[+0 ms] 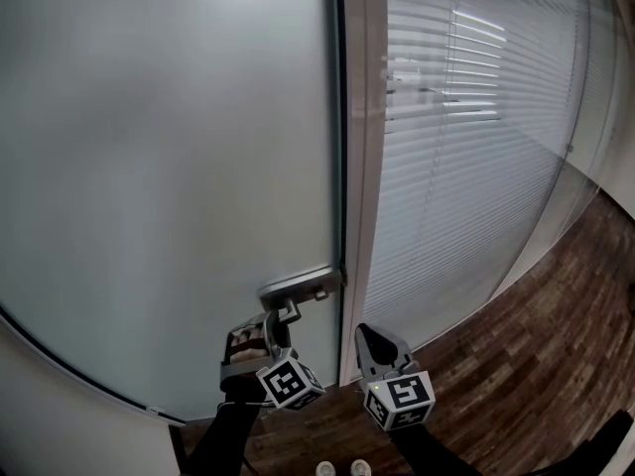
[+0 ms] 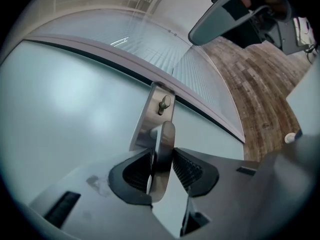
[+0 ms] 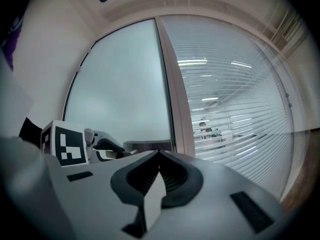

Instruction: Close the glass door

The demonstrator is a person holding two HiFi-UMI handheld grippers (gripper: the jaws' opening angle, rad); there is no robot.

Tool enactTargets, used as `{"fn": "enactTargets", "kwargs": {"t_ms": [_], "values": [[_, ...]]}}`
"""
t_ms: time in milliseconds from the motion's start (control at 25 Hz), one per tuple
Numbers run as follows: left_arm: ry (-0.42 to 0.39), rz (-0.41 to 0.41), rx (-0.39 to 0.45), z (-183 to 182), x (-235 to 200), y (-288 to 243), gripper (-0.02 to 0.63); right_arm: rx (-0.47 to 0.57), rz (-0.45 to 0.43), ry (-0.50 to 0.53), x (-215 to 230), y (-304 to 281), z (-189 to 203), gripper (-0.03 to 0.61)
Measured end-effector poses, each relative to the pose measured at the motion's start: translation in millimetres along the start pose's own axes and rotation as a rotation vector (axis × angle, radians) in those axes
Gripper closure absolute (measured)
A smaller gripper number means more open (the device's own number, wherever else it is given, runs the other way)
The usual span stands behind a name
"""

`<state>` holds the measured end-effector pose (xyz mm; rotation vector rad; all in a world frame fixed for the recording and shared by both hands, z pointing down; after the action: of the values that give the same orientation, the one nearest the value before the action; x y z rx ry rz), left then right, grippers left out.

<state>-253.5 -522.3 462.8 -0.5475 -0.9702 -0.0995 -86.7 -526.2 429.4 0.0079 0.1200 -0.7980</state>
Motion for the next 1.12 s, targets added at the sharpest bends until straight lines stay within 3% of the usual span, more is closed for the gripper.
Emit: {"fn": "enactTargets", "kwargs": {"t_ms": [280, 440, 520, 600, 680, 760, 1040, 1120], "values": [[-0.009, -0.023, 0.053, 0.9, -2.9, 21.1, 0.495, -0.005, -0.003, 0.002, -1.0, -2.3, -1.9, 0.588], [0.106, -0.027, 0.111, -1.0, -8.3, 45.5, 0.497, 0.009, -0.018, 0.006, -7.5, -5.7, -3.7, 0.588], [0.252, 0.001, 0.144, -0.6, -11.1, 54.9, 0.497, 0.012, -0.031, 0.006, -12.6, -7.8, -5.6, 0.588], [0.464, 0.041, 0.169, 2.9, -14.0, 62.3, 0.497, 0.008, -0.048, 0.011, -18.9, -9.3, -7.5, 0.588], [0.693, 0.062, 0.193, 7.3, -18.0, 69.7, 0.581, 0.017, -0.066, 0.007, -25.5, -10.8, -9.9, 0.588], [0.875, 0.072, 0.217, 10.5, -20.8, 76.1, 0.612, 0.027, -0.076, 0.006, -30.3, -11.8, -11.3, 0.588], [1.379, 0.145, 0.271, 26.5, -13.7, 83.0, 0.612, 0.027, -0.093, -0.001, -39.5, -7.7, -13.3, 0.588], [1.468, 0.136, 0.282, 32.7, -9.7, 83.2, 0.612, 0.021, -0.100, -0.012, -42.7, -5.5, -12.4, 0.588]]}}
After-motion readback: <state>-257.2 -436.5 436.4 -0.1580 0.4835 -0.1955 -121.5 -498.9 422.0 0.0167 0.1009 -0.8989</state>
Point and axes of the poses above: the fingertips, and each gripper's own axes: y backward along the fingers, x to its right, z out of its underside, the point moved 4 cm from there along y, backward along the fingers, and after that the axes turned 9 degrees about y, right-handed, at the moved point
